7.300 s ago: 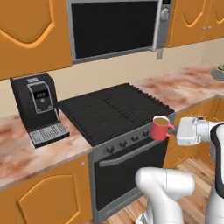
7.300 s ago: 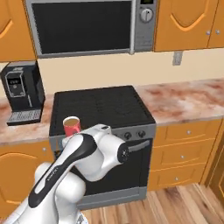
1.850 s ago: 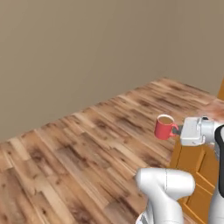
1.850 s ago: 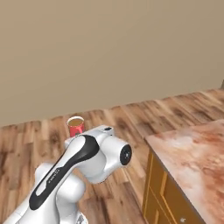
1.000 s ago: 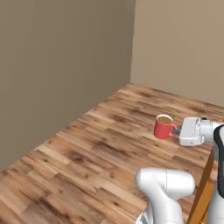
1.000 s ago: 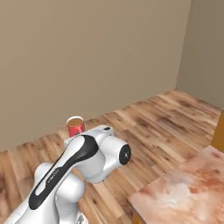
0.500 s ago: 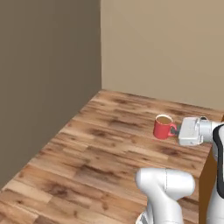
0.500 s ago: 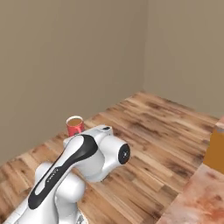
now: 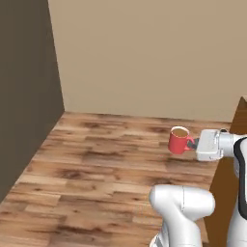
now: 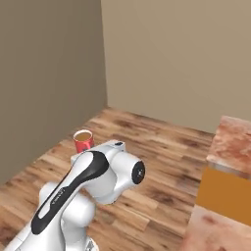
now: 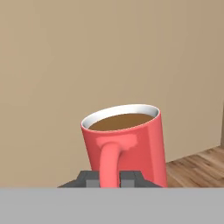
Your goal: Pick up the brewed coffee from the coffee machine and place it next to the breakfast plate on the dining counter.
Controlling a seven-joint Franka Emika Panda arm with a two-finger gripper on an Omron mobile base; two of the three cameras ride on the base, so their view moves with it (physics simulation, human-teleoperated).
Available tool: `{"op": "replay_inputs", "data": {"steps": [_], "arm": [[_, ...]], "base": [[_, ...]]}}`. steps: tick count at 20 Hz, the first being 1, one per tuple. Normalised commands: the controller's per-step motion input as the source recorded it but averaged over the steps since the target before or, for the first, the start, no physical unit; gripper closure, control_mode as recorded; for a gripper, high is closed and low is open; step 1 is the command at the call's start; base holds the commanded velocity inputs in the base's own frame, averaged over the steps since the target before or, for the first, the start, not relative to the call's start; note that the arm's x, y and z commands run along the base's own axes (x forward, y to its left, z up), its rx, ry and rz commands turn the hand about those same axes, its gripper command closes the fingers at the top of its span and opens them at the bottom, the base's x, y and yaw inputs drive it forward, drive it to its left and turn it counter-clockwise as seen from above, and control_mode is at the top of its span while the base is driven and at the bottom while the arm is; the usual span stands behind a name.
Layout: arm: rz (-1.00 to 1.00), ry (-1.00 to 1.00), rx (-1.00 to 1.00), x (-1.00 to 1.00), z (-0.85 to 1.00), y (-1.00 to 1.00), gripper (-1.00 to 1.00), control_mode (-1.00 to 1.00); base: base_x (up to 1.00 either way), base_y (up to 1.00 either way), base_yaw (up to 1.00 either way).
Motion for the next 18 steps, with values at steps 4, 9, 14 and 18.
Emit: {"op": "replay_inputs", "data": {"steps": [4, 9, 14, 18], "arm": [[0.00, 0.00, 0.00, 0.00, 0.00, 0.00, 1.00, 1.00], [0.00, 0.00, 0.00, 0.00, 0.00, 0.00, 1.00, 1.00], [0.00, 0.00, 0.00, 0.00, 0.00, 0.00, 1.00, 1.00], [0.00, 0.00, 0.00, 0.00, 0.00, 0.00, 1.00, 1.00]], "base": [[0.94, 0.00, -0.47], [0.95, 0.05, -0.47], [0.94, 0.31, -0.47], [0.90, 0.36, -0.49]]}}
